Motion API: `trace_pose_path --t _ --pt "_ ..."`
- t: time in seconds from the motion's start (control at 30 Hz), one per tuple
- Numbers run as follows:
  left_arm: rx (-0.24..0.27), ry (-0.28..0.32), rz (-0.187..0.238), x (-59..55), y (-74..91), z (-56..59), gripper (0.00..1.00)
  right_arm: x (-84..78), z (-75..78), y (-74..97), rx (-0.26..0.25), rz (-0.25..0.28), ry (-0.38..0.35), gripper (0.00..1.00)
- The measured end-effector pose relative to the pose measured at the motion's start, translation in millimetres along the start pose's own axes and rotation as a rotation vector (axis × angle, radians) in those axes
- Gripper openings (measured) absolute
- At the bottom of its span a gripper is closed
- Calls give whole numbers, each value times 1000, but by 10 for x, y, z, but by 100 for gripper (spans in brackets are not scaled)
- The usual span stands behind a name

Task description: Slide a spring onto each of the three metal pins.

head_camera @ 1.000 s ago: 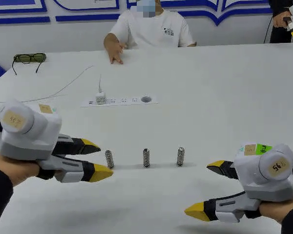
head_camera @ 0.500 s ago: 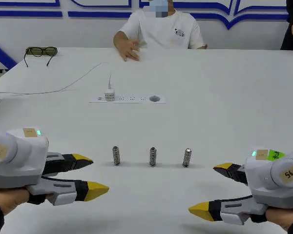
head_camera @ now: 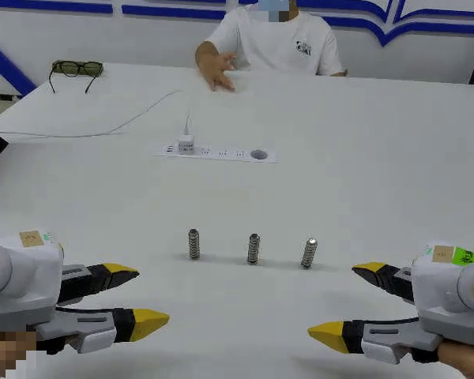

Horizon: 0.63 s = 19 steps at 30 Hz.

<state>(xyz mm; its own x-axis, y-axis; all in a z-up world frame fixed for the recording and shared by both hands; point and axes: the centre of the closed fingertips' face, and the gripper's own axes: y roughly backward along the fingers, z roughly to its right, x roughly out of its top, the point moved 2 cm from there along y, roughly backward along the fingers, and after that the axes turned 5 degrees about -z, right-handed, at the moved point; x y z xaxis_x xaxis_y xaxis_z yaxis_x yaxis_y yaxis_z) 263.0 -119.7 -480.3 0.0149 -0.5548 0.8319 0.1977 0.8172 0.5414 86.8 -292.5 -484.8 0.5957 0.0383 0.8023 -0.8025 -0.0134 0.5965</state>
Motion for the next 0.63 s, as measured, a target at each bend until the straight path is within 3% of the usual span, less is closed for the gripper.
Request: trace_pose_path --t 0.63 --pt "-8 13 -3 -11 -123 4 57 82 111 42 -31 60 -43 76"
